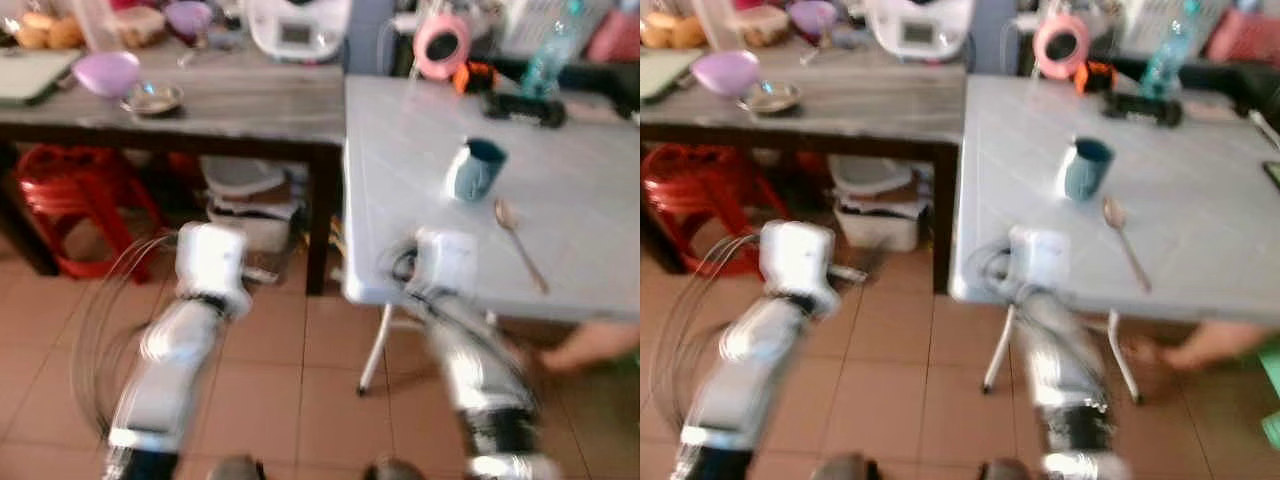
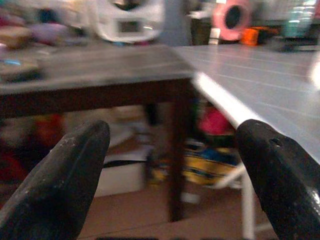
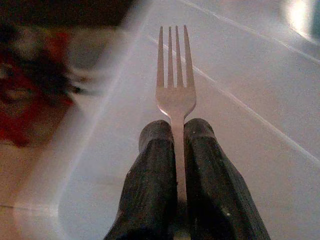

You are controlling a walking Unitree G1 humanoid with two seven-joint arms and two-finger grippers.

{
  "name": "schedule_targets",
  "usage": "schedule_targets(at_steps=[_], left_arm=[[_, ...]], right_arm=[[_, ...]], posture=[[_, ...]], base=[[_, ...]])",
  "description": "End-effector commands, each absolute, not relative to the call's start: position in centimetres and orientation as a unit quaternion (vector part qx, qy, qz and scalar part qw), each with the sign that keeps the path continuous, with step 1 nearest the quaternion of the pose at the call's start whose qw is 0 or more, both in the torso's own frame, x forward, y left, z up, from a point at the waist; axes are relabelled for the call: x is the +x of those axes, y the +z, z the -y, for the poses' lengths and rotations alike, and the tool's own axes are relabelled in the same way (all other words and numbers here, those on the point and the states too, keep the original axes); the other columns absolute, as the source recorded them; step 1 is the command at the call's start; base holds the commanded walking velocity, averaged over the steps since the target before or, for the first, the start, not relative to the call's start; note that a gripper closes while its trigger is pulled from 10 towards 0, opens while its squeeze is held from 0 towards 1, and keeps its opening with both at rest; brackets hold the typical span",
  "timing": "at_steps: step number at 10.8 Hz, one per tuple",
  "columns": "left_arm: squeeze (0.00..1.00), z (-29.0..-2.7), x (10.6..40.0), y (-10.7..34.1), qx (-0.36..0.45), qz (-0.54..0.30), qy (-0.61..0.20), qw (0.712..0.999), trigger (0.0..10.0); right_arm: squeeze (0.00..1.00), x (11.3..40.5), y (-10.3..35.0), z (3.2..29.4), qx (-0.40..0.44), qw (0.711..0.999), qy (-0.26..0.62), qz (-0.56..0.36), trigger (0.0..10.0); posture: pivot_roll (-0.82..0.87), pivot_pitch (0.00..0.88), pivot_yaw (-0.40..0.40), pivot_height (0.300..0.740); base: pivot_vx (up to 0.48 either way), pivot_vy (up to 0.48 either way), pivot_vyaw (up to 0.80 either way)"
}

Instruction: Setting the table

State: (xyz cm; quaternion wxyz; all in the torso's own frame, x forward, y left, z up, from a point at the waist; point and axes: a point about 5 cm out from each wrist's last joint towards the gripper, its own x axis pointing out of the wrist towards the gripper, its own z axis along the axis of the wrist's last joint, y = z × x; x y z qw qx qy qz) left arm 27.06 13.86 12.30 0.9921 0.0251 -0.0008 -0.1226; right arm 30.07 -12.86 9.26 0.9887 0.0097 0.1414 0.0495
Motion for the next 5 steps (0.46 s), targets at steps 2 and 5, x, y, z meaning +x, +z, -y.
schedule_targets(at_steps=[2, 5], left_arm=[[0.0, -13.6, 27.6, 12.6, 0.029, 0.01, -0.111, 0.993, 10.0], [0.0, -14.4, 28.8, 12.5, 0.045, -0.002, -0.066, 0.997, 10.0]], right_arm=[[0.0, 30.4, 9.9, 14.4, -0.006, 0.992, 0.033, -0.121, 10.0], [0.0, 30.9, 11.9, 14.8, 0.025, 0.997, 0.036, -0.062, 10.0]], posture=[[0.04, 0.0, -0.031, 0.74], [0.03, 0.0, -0.029, 0.74]], base=[[0.137, 0.313, 0.0], [0.338, 0.341, 0.0]])
